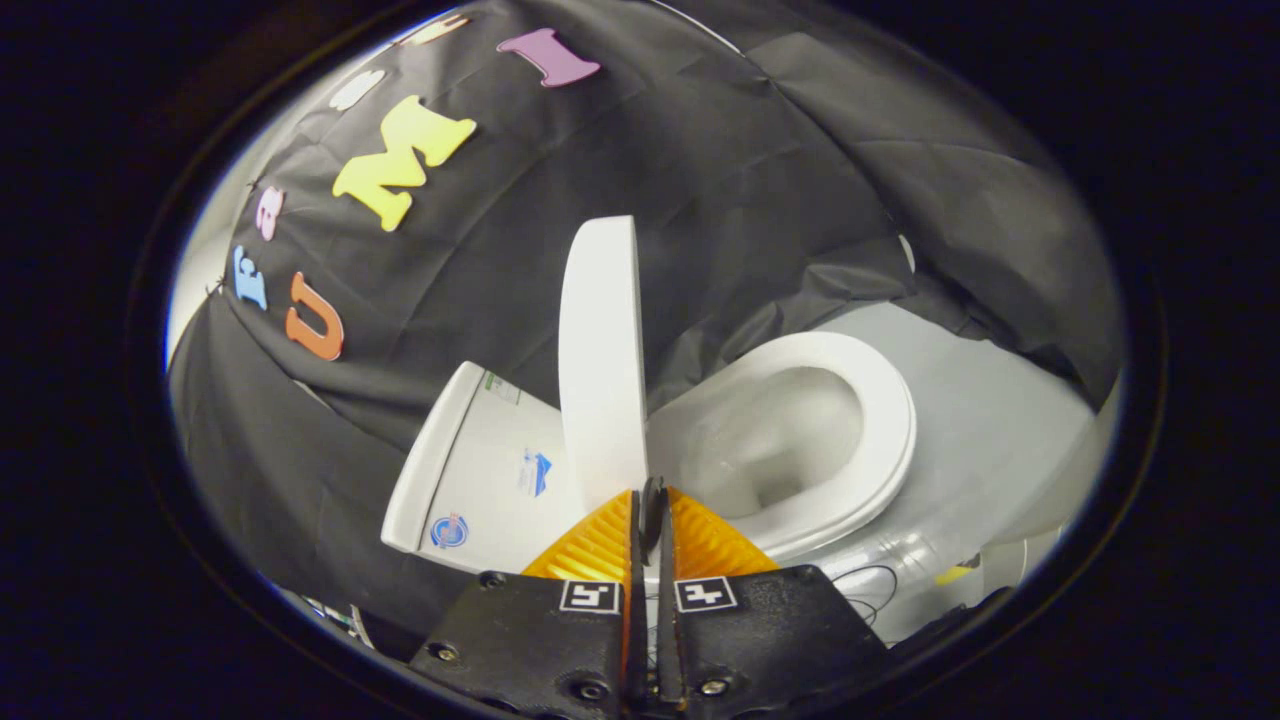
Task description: Open the toilet lid.
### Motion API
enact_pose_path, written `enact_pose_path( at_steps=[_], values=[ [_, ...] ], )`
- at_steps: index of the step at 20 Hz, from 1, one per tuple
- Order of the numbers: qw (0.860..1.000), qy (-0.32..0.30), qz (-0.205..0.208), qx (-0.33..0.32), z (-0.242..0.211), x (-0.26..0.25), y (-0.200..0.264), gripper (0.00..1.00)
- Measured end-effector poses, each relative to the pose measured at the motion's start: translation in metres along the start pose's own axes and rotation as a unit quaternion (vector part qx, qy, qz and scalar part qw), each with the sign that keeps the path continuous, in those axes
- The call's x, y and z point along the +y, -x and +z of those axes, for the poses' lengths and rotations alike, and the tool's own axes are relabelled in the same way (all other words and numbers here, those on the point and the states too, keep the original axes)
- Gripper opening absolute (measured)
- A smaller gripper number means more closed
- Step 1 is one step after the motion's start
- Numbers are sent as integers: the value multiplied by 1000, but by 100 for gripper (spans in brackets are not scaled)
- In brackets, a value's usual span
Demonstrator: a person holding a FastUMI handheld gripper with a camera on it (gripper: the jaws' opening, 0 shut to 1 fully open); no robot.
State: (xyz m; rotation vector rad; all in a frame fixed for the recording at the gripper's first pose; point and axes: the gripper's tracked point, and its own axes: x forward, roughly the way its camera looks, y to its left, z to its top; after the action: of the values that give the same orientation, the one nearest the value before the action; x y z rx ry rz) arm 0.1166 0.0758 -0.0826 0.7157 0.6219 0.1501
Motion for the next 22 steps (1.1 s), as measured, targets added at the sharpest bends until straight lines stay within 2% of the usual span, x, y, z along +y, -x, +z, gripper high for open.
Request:
enact_pose_path(
  at_steps=[12,22],
  values=[
    [997,80,-18,-13,-11,50,-3,11],
    [993,111,-32,-14,-20,78,-7,11]
  ],
)
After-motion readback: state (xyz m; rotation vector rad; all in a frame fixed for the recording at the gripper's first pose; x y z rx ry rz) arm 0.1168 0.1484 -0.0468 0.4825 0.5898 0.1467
